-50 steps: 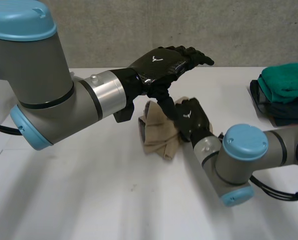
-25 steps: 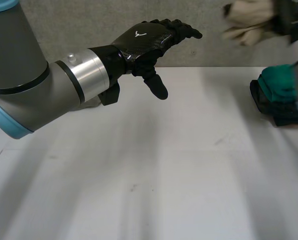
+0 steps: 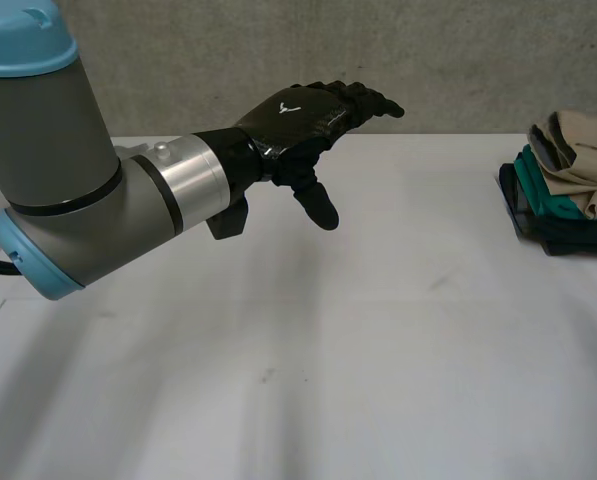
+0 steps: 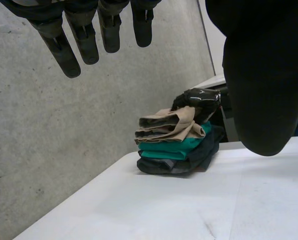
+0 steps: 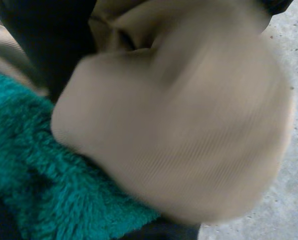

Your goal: Fold the laundry.

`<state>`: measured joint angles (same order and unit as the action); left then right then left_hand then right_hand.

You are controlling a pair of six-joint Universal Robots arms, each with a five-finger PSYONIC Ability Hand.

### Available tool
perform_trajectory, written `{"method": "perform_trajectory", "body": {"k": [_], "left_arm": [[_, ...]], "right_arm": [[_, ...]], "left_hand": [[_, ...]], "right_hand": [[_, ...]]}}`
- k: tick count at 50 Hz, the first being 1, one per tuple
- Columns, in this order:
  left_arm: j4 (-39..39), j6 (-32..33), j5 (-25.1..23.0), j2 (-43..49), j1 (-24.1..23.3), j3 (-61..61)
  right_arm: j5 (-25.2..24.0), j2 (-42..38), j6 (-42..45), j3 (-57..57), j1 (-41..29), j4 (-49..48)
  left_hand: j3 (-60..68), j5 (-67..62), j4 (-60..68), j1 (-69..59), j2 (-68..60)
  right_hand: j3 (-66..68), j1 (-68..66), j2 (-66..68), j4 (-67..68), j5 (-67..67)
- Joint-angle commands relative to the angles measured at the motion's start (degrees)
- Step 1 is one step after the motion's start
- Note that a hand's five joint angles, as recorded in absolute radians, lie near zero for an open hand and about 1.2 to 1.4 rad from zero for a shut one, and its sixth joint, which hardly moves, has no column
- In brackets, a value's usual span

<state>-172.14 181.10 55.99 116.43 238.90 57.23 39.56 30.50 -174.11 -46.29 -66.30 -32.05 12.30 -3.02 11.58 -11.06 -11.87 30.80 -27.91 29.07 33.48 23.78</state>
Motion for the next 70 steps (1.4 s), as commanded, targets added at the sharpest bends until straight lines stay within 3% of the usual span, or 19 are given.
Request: {"method": "perform_trajectory", "body": {"k": [1,6,12,19,27,30,36,41,45,50,54,56,62,70], "left_arm": [[0.05,-0.22,0.08,-0.15,-0.28,-0.02],[0.05,-0.22,0.08,-0.59,-1.24,0.07],[0.14,-0.22,0.08,-1.03,-2.39,0.16],[-0.04,-1.27,0.17,-3.40,-3.00,-0.02],[-4.43,-6.63,4.29,-7.00,-2.48,-2.04],[-6.45,-8.65,9.11,-8.67,-2.21,-2.91],[-6.81,-7.96,17.74,-9.99,0.33,-4.94],[-3.04,-4.45,20.82,-9.91,8.85,-5.03],[0.49,3.01,22.40,-8.42,14.92,-4.24],[-1.26,15.04,24.25,0.44,21.59,-3.35],[-6.95,20.50,22.85,8.95,24.76,-4.49],[-9.34,21.13,21.45,12.05,25.73,-5.37],[-15.68,20.96,10.02,25.32,30.57,-12.22],[-15.95,21.22,9.48,41.67,31.98,-27.86]], "right_arm": [[12.96,8.15,-0.18,-5.99,-0.15,-2.49],[20.46,16.07,0.17,-11.89,0.20,-1.35],[21.26,27.13,0.61,-21.72,3.01,2.68],[23.10,35.85,3.94,-23.50,6.53,13.32],[34.52,42.53,13.35,-23.06,5.92,16.15],[36.81,46.57,13.62,-23.41,0.66,16.06],[33.57,50.36,14.58,-28.06,-13.40,14.83],[29.26,50.45,16.51,-34.65,-22.11,14.30],[28.99,49.84,20.11,-41.50,-25.72,14.30],[29.17,48.00,25.39,-48.28,-28.27,14.03],[29.43,44.14,30.13,-51.97,-32.74,14.21],[29.52,43.07,30.93,-52.68,-33.54,14.30],[30.22,42.01,31.02,-55.22,-33.63,14.30],[30.22,41.49,30.84,-56.98,-33.63,13.77]], "left_hand": [[0.78,-0.05,1.50,-2.01,-1.21],[0.78,-0.05,1.50,-2.01,-1.21],[0.78,-0.05,1.50,-2.01,-1.21],[0.95,-0.22,1.67,-2.18,-1.38],[1.62,-0.89,2.34,-2.85,-2.05],[3.13,-2.40,3.85,-4.36,-3.56],[5.14,-4.41,5.86,-6.38,-5.57],[7.84,-7.12,8.56,-9.08,-8.27],[6.84,-6.11,7.55,-8.07,-7.27],[3.32,-2.59,4.04,-4.55,-3.75],[2.80,-2.07,3.52,-4.04,-3.23],[2.80,-2.07,3.52,-4.03,-3.23],[3.47,-2.74,4.19,-4.70,-3.90],[5.49,-4.76,6.21,-6.72,-5.92]], "right_hand": [[-20.80,17.91,-19.07,-23.48,-23.78],[-20.80,17.91,-19.07,-23.48,-23.78],[-20.80,17.91,-19.07,-23.48,-23.78],[-20.80,17.91,-19.07,-23.48,-23.78],[-20.80,17.91,-19.07,-23.48,-23.78],[-20.80,17.91,-19.07,-23.48,-23.78],[-20.80,17.91,-19.07,-23.48,-23.78],[-20.80,17.91,-19.07,-23.48,-23.78],[-20.80,17.91,-19.07,-23.48,-23.78],[-20.80,17.91,-19.07,-23.48,-23.78],[-20.80,17.91,-19.07,-23.48,-23.78],[-20.80,17.91,-19.07,-23.48,-23.78],[-20.80,17.91,-19.07,-23.48,-23.78],[-20.80,17.91,-19.07,-23.48,-23.78]]}}
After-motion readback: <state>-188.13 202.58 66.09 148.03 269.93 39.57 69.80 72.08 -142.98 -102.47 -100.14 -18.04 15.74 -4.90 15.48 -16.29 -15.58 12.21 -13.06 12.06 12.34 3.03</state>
